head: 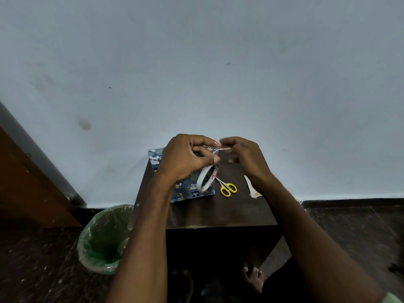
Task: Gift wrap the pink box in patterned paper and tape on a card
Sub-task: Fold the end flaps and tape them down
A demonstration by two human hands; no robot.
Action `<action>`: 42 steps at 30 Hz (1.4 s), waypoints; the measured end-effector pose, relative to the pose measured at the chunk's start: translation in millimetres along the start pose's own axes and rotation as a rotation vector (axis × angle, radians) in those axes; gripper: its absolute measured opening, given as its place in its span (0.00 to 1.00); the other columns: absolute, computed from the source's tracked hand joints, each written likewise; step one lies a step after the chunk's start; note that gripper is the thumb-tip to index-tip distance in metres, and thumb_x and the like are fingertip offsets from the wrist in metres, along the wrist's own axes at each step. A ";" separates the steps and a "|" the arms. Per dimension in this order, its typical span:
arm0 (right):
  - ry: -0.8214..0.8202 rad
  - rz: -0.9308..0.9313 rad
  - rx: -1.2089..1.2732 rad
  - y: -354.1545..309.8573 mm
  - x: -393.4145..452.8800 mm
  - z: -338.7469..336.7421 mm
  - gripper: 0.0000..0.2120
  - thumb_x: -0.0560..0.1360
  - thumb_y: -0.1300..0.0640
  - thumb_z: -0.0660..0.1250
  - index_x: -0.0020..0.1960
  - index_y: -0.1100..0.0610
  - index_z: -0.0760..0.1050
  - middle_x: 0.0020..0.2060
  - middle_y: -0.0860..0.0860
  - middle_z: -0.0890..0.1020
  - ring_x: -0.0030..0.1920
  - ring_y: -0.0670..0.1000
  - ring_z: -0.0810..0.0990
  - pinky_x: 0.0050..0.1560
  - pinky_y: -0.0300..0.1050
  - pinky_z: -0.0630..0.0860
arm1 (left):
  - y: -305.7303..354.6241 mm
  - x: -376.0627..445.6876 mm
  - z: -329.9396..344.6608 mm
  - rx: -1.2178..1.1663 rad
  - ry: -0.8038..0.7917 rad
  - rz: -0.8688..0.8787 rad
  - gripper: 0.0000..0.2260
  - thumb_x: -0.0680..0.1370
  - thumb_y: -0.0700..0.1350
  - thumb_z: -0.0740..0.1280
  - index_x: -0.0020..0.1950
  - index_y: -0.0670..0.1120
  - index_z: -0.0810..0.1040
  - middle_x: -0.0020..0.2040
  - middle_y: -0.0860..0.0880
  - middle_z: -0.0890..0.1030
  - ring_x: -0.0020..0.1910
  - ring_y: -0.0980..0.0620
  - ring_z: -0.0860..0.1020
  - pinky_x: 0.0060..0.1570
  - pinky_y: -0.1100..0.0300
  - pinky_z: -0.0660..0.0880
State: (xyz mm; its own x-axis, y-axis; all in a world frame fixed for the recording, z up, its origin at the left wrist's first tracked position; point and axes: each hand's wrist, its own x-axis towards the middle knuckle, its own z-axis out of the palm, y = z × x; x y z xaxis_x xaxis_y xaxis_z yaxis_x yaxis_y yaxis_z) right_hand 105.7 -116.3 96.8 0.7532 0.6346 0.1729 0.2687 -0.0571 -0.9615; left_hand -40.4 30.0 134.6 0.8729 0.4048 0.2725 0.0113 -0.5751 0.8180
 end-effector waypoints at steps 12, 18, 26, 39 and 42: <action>-0.219 0.156 -1.069 46.5 -11.9 22.5 0.09 0.74 0.54 0.73 0.50 0.56 0.77 0.52 0.57 0.82 0.54 0.63 0.82 0.47 0.47 0.73 | -5.0 1.2 1.5 0.019 -0.019 0.060 0.10 0.75 0.47 0.80 0.55 0.56 0.88 0.42 0.56 0.89 0.54 0.58 0.87 0.64 0.45 0.80; -0.200 0.088 -1.190 47.7 -14.8 32.4 0.11 0.76 0.56 0.72 0.57 0.56 0.77 0.55 0.56 0.81 0.57 0.61 0.82 0.48 0.49 0.74 | -7.2 3.3 4.5 0.047 0.015 0.061 0.10 0.75 0.47 0.80 0.55 0.56 0.88 0.41 0.58 0.88 0.52 0.61 0.87 0.62 0.46 0.81; -0.210 0.094 -1.156 41.1 -16.8 32.1 0.08 0.76 0.59 0.71 0.50 0.56 0.73 0.54 0.58 0.81 0.56 0.62 0.82 0.48 0.51 0.74 | -6.7 3.0 5.1 0.064 0.036 0.063 0.10 0.75 0.47 0.80 0.55 0.56 0.88 0.41 0.59 0.88 0.52 0.62 0.86 0.61 0.46 0.82; -0.177 0.114 -0.320 20.8 2.1 -34.7 0.15 0.71 0.69 0.72 0.48 0.51 0.86 0.36 0.57 0.85 0.40 0.50 0.82 0.53 0.54 0.82 | -3.3 1.3 4.0 0.064 0.054 0.058 0.09 0.75 0.48 0.80 0.55 0.57 0.87 0.40 0.59 0.88 0.51 0.62 0.86 0.59 0.45 0.82; -0.264 0.096 -0.197 10.5 -0.5 -46.1 0.16 0.71 0.73 0.74 0.52 0.56 0.86 0.36 0.59 0.84 0.41 0.51 0.82 0.52 0.50 0.80 | -3.1 1.6 3.7 0.065 0.057 0.075 0.09 0.75 0.49 0.78 0.55 0.56 0.87 0.41 0.59 0.88 0.53 0.62 0.86 0.61 0.46 0.81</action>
State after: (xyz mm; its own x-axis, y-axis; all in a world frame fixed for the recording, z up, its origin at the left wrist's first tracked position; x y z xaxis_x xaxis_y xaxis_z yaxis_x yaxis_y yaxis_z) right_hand 135.8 -152.7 96.5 0.6064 0.7952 -0.0019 0.3347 -0.2575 -0.9065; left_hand -37.2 29.8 130.6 0.8435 0.3974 0.3613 -0.0197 -0.6494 0.7602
